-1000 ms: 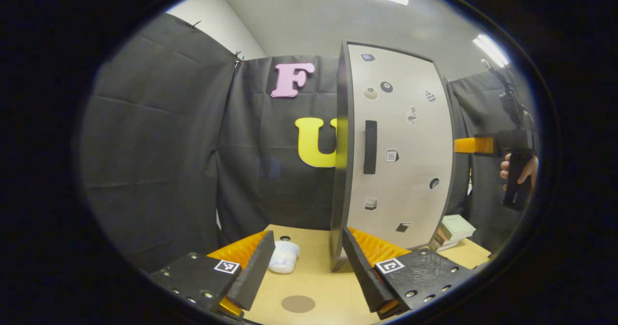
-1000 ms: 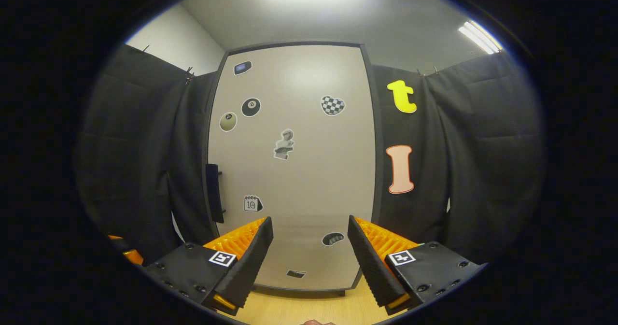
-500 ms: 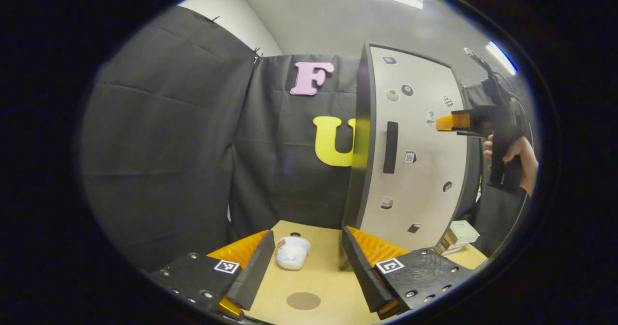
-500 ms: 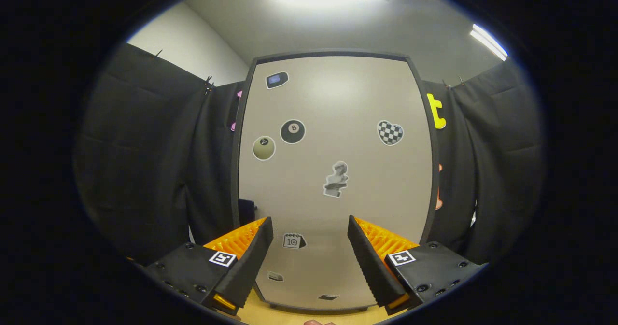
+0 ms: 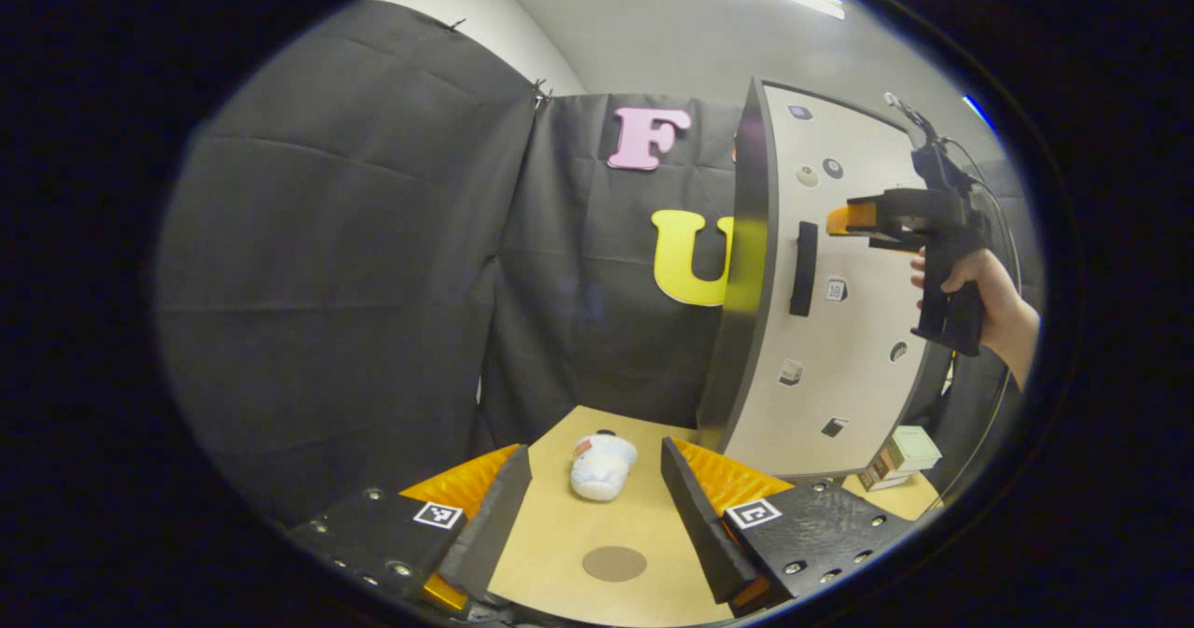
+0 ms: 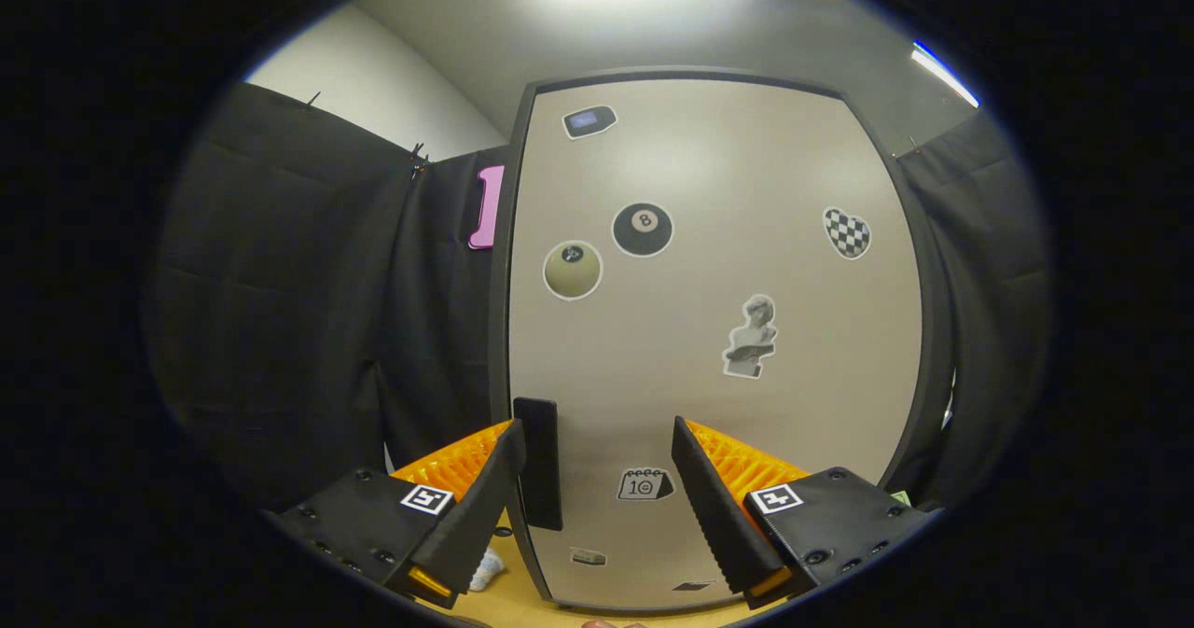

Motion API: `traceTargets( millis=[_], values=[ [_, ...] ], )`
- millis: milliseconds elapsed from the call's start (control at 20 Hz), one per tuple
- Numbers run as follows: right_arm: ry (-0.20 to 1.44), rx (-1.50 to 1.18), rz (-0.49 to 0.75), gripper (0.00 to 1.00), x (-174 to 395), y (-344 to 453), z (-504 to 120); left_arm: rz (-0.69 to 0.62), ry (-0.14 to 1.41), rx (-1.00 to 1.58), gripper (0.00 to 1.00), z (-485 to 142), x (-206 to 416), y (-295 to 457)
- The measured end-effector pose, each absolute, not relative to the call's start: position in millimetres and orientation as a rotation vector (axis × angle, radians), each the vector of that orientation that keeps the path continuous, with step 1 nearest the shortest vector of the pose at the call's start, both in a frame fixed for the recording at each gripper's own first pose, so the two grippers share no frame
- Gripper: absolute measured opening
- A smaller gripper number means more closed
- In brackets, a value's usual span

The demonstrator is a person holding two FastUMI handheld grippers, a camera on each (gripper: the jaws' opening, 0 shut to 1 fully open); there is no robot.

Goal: Open the cabinet door with the right hand, grasp the bottle in the cabinet with the left hand and place it on the coaster, then close the cabinet door with the right hand.

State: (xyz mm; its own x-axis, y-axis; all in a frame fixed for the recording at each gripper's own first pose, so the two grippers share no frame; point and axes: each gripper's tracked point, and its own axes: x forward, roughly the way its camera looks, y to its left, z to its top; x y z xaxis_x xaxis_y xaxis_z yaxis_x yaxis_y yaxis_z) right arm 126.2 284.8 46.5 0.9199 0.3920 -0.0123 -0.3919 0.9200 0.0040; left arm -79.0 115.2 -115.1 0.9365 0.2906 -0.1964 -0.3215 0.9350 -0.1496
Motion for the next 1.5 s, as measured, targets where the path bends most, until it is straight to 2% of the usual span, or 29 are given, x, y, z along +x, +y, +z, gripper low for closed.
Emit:
traceTargets(
  millis=[50, 100, 150, 500, 550, 600, 850, 900, 1050, 1100, 1150, 1200, 1300, 1350, 1400, 1500],
  values=[
    [0.026, 0.004, 0.405, 1.00, 129.1, 289.5, 40.8, 0.323, 0.176, -0.190, 0.85, -117.9, -80.6, 118.1],
    [0.035, 0.012, 0.410, 0.96, 131.6, 293.6, 37.0, 0.327, 0.182, -0.195, 0.85, -121.2, -82.2, 119.5],
    [0.036, 0.021, 0.410, 1.00, 133.8, 297.1, 34.4, 0.331, 0.189, -0.194, 0.85, -122.1, -82.7, 121.5],
    [0.048, 0.000, 0.402, 1.00, 149.0, 310.4, 22.7, 0.354, 0.207, -0.154, 0.87, -122.8, -83.0, 125.8],
    [0.051, -0.003, 0.398, 0.96, 151.0, 313.3, 21.4, 0.353, 0.213, -0.158, 0.87, -123.1, -82.6, 125.4],
    [0.060, -0.009, 0.391, 0.99, 153.6, 315.3, 19.0, 0.351, 0.219, -0.161, 0.85, -124.2, -83.2, 124.9],
    [0.094, -0.007, 0.363, 0.98, 163.0, 323.8, 8.7, 0.341, 0.236, -0.144, 0.85, -124.8, -83.3, 124.7],
    [0.091, -0.007, 0.361, 0.84, 163.7, 326.6, 9.2, 0.340, 0.238, -0.143, 0.85, -125.8, -83.8, 123.8],
    [0.113, -0.018, 0.370, 0.69, 163.9, 338.2, 5.0, 0.332, 0.243, -0.147, 0.86, -124.8, -83.7, 122.9],
    [0.125, -0.017, 0.367, 0.49, 162.6, 340.6, 3.9, 0.329, 0.243, -0.148, 0.87, -125.7, -84.0, 122.6],
    [0.134, -0.017, 0.349, 0.42, 162.8, 339.9, 3.1, 0.327, 0.244, -0.147, 0.87, -125.3, -84.0, 122.4],
    [0.145, -0.008, 0.337, 0.38, 162.2, 338.7, 2.8, 0.325, 0.244, -0.146, 0.87, -125.9, -84.0, 122.2],
    [0.154, 0.010, 0.330, 0.38, 161.6, 339.7, 2.1, 0.327, 0.254, -0.135, 0.87, -127.2, -83.9, 122.9],
    [0.148, 0.008, 0.338, 0.32, 163.0, 340.5, 2.2, 0.329, 0.254, -0.127, 0.87, -126.6, -83.7, 123.3],
    [0.150, 0.000, 0.346, 0.33, 161.7, 339.8, 2.8, 0.333, 0.255, -0.121, 0.86, -126.4, -83.6, 123.4],
    [0.155, 0.006, 0.374, 0.24, 161.0, 340.6, 2.4, 0.335, 0.259, -0.122, 0.86, -127.4, -83.3, 123.2]
  ],
)
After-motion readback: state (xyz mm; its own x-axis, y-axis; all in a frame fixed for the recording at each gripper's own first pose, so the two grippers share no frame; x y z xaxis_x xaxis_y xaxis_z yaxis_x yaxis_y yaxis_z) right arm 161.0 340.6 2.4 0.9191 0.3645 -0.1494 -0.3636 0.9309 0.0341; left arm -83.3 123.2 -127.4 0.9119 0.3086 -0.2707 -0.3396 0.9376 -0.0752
